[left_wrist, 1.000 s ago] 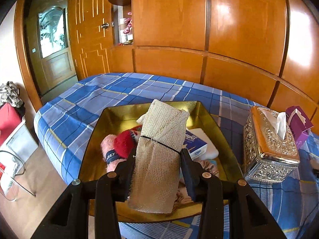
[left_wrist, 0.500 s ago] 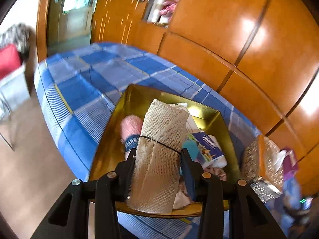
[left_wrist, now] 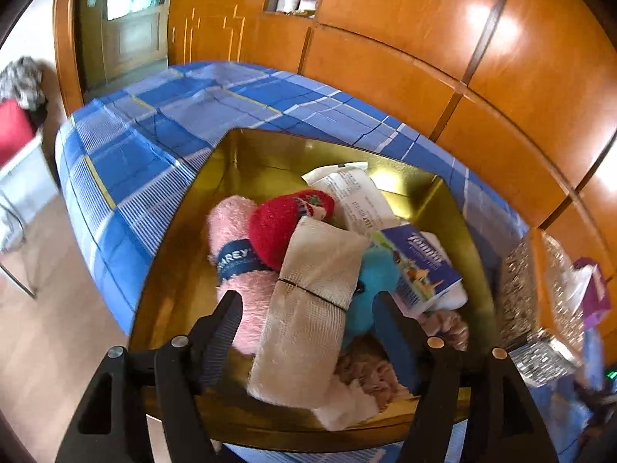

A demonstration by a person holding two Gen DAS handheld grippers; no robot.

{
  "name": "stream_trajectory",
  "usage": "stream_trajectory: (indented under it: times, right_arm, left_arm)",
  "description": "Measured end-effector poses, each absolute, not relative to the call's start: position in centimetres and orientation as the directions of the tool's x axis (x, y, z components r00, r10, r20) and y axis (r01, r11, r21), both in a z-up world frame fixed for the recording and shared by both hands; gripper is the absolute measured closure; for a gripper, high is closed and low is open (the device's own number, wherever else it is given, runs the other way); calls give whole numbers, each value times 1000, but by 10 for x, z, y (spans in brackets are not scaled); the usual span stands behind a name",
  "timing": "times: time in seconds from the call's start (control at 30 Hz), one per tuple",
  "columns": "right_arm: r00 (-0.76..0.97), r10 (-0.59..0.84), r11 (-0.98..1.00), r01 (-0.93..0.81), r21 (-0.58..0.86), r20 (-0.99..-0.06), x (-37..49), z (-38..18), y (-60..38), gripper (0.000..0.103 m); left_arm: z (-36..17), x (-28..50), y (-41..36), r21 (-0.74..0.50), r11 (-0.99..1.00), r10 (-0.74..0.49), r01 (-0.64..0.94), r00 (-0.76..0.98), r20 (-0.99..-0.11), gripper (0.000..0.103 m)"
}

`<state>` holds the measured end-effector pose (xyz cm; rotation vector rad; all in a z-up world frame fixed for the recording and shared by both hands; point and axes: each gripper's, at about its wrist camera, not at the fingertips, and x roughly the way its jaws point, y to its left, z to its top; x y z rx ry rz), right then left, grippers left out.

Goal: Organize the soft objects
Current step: 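Carry the beige mesh bundle with the left tool and release it in the tray, then carry the white knit gloves with the right tool and release them in the tray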

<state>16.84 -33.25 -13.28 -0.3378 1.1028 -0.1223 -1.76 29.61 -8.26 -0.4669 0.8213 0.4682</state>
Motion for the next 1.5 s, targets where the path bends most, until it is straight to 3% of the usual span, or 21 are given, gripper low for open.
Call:
stream_trajectory:
  times: [0.37,0.6,0.77,1.0,1.17,1.5]
  right_arm:
    - [346,-242,970,66,-234,-906,191,-125,-336,67]
    - [428,-175,984,43,-174,-887,235,-70,-288,67]
    - [555,-68,987,-82,-136,-829,264,-2,-211,67]
    - [627,202,922,-382,-70,-753,250,61,-69,67]
    - [525,390,808,-589,8,-757,210,57,22,67]
    - [280,510,605,-789,107,-813,131,8,126,67]
  left_arm:
    - [-52,-34,267,-61,866,321,-497,644,-694,25]
    - [-29,-44,245,4,903,337,-429,703,-627,25]
    - [-20,-50,235,25,915,338,-404,728,-597,25]
    - [-15,-57,227,51,919,347,-391,739,-578,25]
    - [-9,-62,222,66,920,356,-386,752,-555,25]
    - [2,-70,217,92,918,376,-387,770,-515,25]
